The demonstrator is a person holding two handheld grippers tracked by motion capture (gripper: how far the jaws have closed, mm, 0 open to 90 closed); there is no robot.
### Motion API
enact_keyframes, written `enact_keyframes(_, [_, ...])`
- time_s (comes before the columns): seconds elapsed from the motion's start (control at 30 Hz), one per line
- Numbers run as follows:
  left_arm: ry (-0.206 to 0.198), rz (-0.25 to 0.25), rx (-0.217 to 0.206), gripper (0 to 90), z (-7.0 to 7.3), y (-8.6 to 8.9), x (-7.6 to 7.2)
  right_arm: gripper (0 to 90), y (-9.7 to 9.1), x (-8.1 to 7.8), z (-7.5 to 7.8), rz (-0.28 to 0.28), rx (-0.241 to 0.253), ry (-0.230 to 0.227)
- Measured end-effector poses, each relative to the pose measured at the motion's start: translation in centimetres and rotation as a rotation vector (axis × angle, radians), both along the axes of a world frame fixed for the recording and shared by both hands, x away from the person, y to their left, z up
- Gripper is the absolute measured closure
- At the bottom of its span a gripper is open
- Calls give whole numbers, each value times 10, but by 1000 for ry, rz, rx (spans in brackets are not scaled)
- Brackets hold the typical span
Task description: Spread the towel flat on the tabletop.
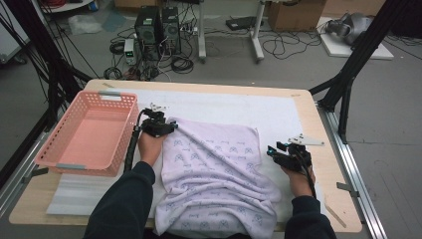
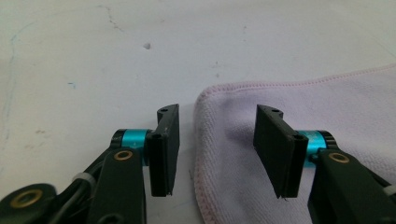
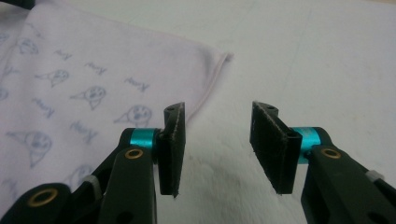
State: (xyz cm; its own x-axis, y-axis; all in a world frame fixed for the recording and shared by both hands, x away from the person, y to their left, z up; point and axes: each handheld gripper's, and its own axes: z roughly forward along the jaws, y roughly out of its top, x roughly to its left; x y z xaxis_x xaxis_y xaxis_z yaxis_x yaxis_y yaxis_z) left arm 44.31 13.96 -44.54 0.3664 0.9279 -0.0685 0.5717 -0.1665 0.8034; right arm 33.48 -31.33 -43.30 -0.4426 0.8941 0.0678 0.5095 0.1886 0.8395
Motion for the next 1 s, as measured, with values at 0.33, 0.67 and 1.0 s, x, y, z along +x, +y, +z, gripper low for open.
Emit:
enact_keyframes(0.33, [60,-19,-27,462,-1,14,-9,510,40,71,-15,24,-70,114])
enact_keyframes(0.67, [58,-51,-14,437,-2,4,-19,874,28,95,-9,-178,-290,-1])
enact_keyframes(1.0, [10,-102,34,570,-5,-19,-22,636,16,75,12,-119,-112,-2])
